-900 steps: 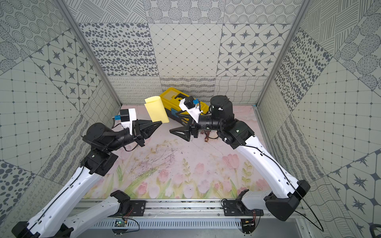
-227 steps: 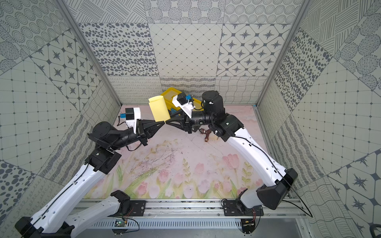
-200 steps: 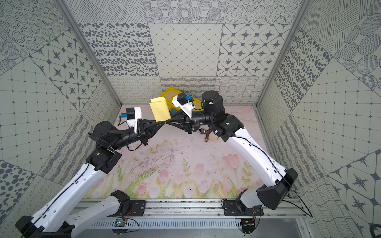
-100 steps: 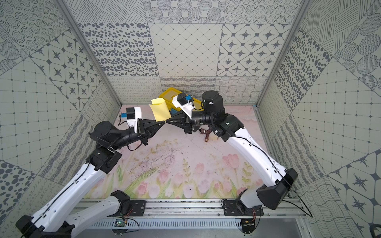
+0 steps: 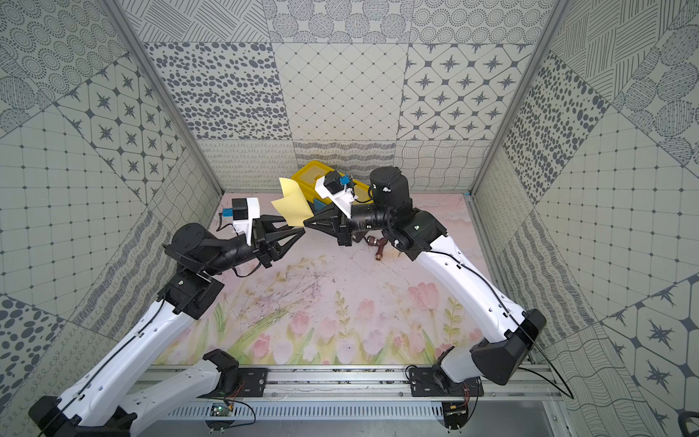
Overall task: Fold the square paper along the opposite sides
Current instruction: Smooth out the paper.
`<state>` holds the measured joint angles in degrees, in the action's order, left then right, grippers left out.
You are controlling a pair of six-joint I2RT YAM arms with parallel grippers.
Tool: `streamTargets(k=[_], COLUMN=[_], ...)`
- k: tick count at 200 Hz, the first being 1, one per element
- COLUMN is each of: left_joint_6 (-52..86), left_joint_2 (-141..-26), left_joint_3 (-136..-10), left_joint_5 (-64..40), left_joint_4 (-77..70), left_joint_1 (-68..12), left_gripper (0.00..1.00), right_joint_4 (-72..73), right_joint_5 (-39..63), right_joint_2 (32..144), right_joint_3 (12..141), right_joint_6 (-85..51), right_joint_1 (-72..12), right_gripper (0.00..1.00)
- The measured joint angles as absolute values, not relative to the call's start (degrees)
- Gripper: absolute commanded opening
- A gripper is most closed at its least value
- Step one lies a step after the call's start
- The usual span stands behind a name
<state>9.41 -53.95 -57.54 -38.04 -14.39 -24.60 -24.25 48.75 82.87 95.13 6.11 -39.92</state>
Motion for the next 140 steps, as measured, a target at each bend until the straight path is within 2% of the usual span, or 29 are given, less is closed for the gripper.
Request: streamTargets(k=[37,67,93,140], left_joint_6=[9.2,8.8,8.4,7.8], left_joint_2=[-53.8,-53.3,-52.5,-51.0], left_joint_3=[-57.5,-57.5,-57.5,-56.7], left_joint_5=[-38.4,-38.6,-38.6,-38.4], left_joint_4=[-14.4,-14.3,-14.2,-14.2], left_joint_1=[-24.6,-24.6,-24.6,-24.6], left_gripper=[0.41,0.27,0.18,0.15], right_joint_4=[-24.3,-24.3,-24.3,-24.3], right_joint_5=[48.8,48.8,49.0,49.5], right_joint_2=[82.9,82.9,82.9,82.8], right_joint_3=[95.1,95.1,95.1,95.1], right_joint_6=[6.4,6.6,6.8,6.9], right_joint_1=[-39.9,-39.9,-39.9,-40.1], right_gripper=[0.0,0.0,0.0,0.0])
